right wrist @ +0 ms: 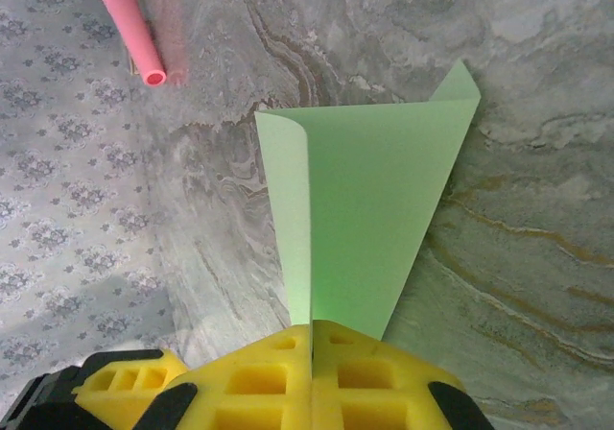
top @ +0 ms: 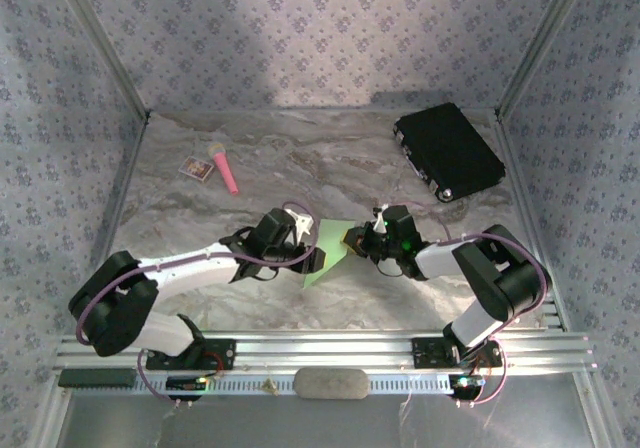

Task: Fold a paper plane with a square sheet of paper (pick it up from the middle)
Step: Fold the wing for the fifth time at the center of the table.

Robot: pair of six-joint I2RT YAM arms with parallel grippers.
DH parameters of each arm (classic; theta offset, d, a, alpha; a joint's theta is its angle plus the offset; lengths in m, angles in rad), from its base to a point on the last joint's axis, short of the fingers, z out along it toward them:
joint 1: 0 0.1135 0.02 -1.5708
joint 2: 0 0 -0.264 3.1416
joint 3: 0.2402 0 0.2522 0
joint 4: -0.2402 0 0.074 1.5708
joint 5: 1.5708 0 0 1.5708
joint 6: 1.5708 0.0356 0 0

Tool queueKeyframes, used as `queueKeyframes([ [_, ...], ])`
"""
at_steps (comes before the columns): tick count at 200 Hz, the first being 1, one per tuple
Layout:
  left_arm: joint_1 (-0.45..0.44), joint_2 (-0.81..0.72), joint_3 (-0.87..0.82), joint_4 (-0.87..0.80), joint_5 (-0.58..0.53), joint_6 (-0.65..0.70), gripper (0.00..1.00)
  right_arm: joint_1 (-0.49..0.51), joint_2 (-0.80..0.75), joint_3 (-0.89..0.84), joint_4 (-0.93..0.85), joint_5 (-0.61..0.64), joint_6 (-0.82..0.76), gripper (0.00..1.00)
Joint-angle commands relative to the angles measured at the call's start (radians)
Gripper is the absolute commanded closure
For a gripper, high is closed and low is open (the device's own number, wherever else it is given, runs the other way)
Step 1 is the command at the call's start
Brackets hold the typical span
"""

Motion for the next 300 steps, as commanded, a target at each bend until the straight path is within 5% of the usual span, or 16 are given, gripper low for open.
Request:
queueKeyframes([
  [1, -0.027, 0.014, 0.051, -0.038, -0.06, 0.046, 0.45, 0.009, -0.002, 0.01, -0.023, 0.005, -0.007, 0.98],
  [136, -0.157, 0.028, 0.041, -0.052, -0.246, 0.039, 0.44, 0.012, 0.002, 0.02, -0.028, -0.008, -0.004, 0.93],
  [189, -0.157, 0.012, 0.026, -0.035, -0.242, 0.04, 0.54, 0.014, -0.003, 0.024, -0.05, -0.04, -0.022, 0.87],
  [239, -0.205, 0.027, 0.049, -0.052, -0.274, 0.096, 0.42, 0.014, -0.009, 0.037, -0.072, -0.05, -0.027, 0.95],
  [300, -0.303, 0.16, 0.15, -0.171, -0.447, 0.13, 0.37, 0.017, -0.011, 0.047, -0.095, -0.051, -0.026, 0.96],
])
